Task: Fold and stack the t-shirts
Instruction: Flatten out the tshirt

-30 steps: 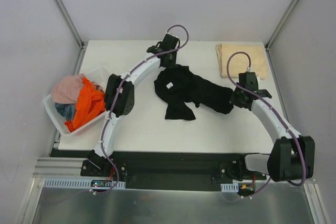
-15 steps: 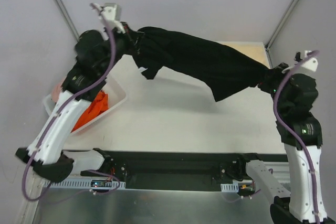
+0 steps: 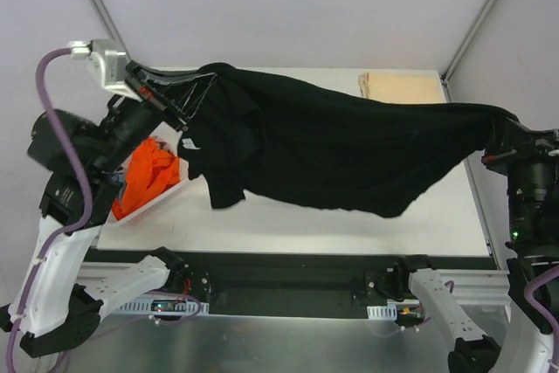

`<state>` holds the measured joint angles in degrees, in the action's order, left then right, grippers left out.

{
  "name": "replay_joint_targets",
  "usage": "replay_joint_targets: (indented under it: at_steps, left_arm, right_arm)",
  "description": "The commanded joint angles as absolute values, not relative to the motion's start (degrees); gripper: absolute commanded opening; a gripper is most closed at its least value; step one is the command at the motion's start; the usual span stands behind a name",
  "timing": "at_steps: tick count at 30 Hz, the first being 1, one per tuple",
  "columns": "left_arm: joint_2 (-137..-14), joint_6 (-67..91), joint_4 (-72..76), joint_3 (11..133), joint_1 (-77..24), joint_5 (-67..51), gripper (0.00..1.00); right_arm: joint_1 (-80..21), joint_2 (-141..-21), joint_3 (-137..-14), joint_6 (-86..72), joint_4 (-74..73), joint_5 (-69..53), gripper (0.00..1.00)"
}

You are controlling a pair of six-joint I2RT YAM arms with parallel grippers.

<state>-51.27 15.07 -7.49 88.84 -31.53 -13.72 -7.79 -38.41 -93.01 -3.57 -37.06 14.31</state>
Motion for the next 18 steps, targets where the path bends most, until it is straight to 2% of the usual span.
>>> replay_joint_targets:
  at_steps: [1,4,5,7,8,9,10,11,12,13,15,18]
  left_arm:
    - [-60.4,16.3,-4.1,89.8,-31.6,-12.3,0.00]
    - [-70.5,15.6,-5.2,90.0,-31.6,-2.2,0.01]
    - [-77.3,15.5,-5.6,91.1,-31.6,1.7,0.11]
    - [-86.2,15.6,-10.5,95.3,-30.4,13.5,0.19]
    - [-96.3,15.7,-15.2,104.3,-29.8,15.1,0.30]
    - [-101.4,15.5,-19.6,109.8,-28.1,14.1,0.72]
    - [-106.0,17.3,-30.6,115.9,-27.5,12.5,0.99]
    - [-113.6,18.0,-35.3,126.6,-27.2,11.3,0.99]
    - [-115.9,18.2,-38.5,129.8,-27.0,10.5,0.99]
    - [-117.0,18.3,-40.3,130.9,-27.0,10.3,0.99]
    - [-115.2,18.7,-39.9,127.5,-27.0,10.5,0.99]
    - [-110.2,19.4,-39.2,120.3,-27.1,10.4,0.99]
  right_arm:
    - [-8.0,-49.2,-96.0,-3.0,-43.1,28.1,0.01]
    - [-7.3,-57.1,-94.4,-3.6,-45.7,35.4,0.01]
    - [-6.4,-63.0,-93.6,-4.2,-45.9,35.8,0.01]
    - [-1.1,-70.5,-92.5,-6.8,-46.1,30.2,0.01]
    - [-0.2,-77.8,-92.9,-7.6,-46.5,26.4,0.04]
    - [1.8,-81.1,-93.3,-8.0,-46.6,20.4,0.07]
    - [3.3,-84.1,-94.7,-7.9,-46.6,19.2,0.20]
    - [3.5,-87.2,-95.7,-7.3,-46.8,19.4,0.35]
    - [3.6,-91.1,-96.5,-7.2,-48.2,20.7,0.49]
    - [3.6,-92.7,-98.2,-8.3,-49.6,22.1,0.75]
    - [3.5,-92.6,-97.7,-8.9,-50.5,25.1,0.99]
    - [3.6,-87.7,-91.9,-9.2,-47.0,25.5,0.96]
